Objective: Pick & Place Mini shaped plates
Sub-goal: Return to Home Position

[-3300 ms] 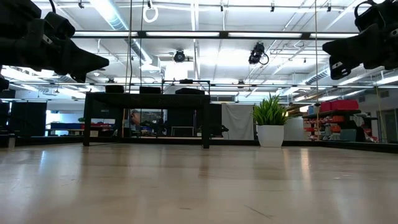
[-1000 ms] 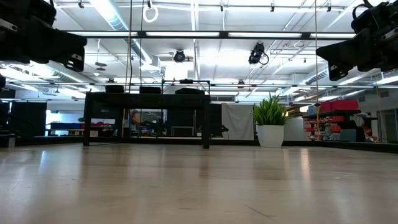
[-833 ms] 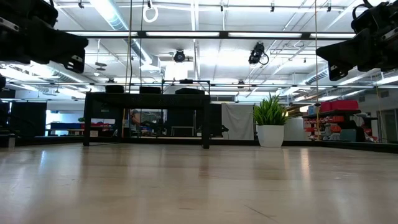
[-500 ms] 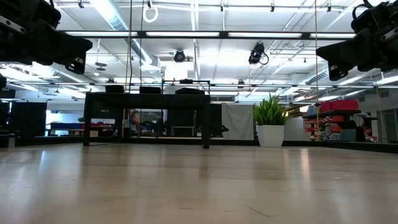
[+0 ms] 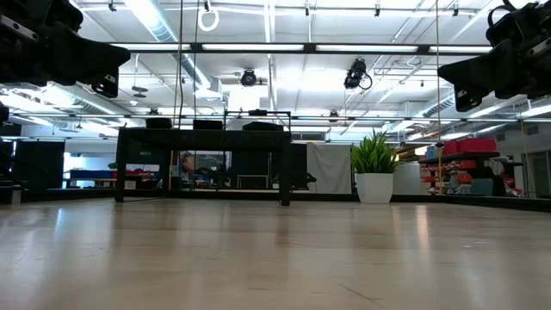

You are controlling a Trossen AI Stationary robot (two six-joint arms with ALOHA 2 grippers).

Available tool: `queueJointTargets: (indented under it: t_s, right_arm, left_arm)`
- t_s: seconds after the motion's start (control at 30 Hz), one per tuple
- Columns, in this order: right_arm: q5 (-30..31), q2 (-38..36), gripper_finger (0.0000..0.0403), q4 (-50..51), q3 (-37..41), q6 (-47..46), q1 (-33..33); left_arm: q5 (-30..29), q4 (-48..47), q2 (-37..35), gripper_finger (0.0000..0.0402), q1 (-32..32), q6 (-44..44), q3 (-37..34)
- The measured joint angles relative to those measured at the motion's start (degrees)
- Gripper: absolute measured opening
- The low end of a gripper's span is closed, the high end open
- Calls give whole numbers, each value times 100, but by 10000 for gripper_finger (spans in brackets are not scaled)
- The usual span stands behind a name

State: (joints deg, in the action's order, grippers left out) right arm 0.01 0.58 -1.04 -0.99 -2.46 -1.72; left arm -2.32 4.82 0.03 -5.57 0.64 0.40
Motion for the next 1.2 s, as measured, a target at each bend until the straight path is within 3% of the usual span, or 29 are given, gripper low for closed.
queueJointTargets:
  t_s: [1.2]
  right_arm:
    - [0,0,4,0,0,-2,0]
  left_arm:
    - [-23,64,31,19,0,-2,2]
